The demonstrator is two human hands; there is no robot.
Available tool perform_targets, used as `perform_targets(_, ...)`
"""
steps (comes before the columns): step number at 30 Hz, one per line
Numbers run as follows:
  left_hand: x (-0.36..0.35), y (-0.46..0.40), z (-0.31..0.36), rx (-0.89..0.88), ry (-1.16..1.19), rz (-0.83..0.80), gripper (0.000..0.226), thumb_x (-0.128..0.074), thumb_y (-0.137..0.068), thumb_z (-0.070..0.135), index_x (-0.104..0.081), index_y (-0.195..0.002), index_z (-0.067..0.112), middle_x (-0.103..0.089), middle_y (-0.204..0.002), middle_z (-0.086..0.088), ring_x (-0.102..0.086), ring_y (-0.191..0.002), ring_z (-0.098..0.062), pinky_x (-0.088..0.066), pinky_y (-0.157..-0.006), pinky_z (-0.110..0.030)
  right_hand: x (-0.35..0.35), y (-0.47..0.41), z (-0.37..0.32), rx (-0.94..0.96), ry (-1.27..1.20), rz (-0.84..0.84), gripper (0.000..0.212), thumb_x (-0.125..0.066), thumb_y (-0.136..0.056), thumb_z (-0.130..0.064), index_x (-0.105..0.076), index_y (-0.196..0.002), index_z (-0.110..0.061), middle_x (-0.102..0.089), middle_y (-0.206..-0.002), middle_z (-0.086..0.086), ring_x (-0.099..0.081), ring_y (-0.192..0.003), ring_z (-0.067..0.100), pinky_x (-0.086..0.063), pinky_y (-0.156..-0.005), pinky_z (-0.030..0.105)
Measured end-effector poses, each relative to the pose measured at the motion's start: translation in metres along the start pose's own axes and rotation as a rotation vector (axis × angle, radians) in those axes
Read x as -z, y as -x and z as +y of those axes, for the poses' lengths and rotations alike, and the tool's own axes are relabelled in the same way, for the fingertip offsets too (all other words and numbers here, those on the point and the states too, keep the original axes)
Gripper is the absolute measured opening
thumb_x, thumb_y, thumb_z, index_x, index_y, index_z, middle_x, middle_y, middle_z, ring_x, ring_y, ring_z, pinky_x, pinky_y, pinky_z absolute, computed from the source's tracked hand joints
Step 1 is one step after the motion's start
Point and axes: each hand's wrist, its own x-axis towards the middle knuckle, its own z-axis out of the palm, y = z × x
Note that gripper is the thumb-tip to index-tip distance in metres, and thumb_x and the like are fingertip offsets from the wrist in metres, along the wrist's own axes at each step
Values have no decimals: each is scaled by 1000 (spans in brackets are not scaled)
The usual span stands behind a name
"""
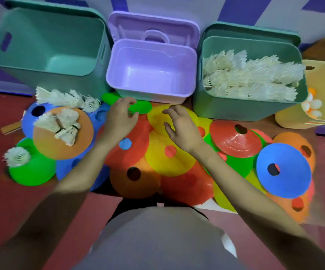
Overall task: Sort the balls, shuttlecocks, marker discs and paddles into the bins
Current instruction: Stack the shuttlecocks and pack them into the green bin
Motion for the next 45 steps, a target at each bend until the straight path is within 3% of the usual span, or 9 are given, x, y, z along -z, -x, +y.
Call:
perform_targets(5,42,45,-67,103,25,27,27,-64,-82,7,-65,-108,4,-65,-106,-14,-63,-100,-31,-48,-88,-40,-50,-14,-55,13,58,-174,33,-60,-82,-11,-56,-113,2,-54,-107,21,-51,-100,41,-43,-89,47)
perform_targets(11,87,72,-131,189,31,173,24,-62,-81,8,-65,-105,6,-65,-104,-12,-62,-96,-29,-46,-85,-36,-103,-42,-116,82,20,-292,44,-59,-83,-13,-52,-125,-1,-53,-111,19,-50,-105,38,-41,-93,44)
perform_targets(16,113,74,-178,306,23,273,38,-62,-75,1,-60,-113,3,-58,-112,-18,-60,-100,-36,-48,-88,-46,-148,-67,-163,170,14,-361,42,-58,-87,-14,-52,-125,2,-54,-109,22,-52,-102,39,-39,-88,41)
perform_targets(19,123,74,-197,405,36,326,45,-60,-78,4,-56,-122,6,-50,-121,-19,-56,-105,-36,-46,-88,-43,-171,-79,-184,178,31,-410,51,-61,-88,-20,-46,-132,2,-51,-112,22,-51,-104,40,-40,-90,42)
perform_targets(23,126,66,-214,446,52,258,49,-59,-83,8,-52,-131,9,-46,-127,-20,-53,-109,-36,-44,-91,-40,-191,-93,-196,138,61,-454,59,-61,-90,-34,-40,-138,-7,-47,-116,18,-47,-110,36,-44,-84,41)
perform_targets(28,125,56,-229,477,51,129,41,-66,-85,15,-58,-124,12,-45,-128,-17,-53,-113,-33,-43,-94,-37,-200,-105,-204,111,94,-512,42,-55,-94,-31,-46,-129,-9,-52,-111,14,-54,-102,35,-48,-77,40)
perform_targets(36,120,48,-236,489,53,97,29,-77,-78,21,-64,-100,7,-50,-119,-15,-57,-105,-30,-42,-93,-32,-196,-99,-195,44,54,-435,30,-51,-87,-18,-54,-116,-7,-59,-100,12,-60,-89,37,-50,-65,40)
perform_targets(40,115,50,-233,469,79,66,28,-80,-75,19,-65,-92,2,-52,-121,-17,-55,-114,-29,-39,-94,-27,-178,-97,-193,-95,-65,-251,38,-51,-77,-7,-65,-112,-15,-68,-86,10,-62,-75,29,-48,-62,33)
perform_targets(45,111,57,-224,392,121,137,33,-81,-73,15,-58,-96,6,-56,-128,-12,-53,-121,-26,-44,-90,-35,-144,-97,-186,-209,-279,-4,14,-57,-78,-3,-70,-83,-8,-63,-68,2,-55,-60,13,-43,-59,22)
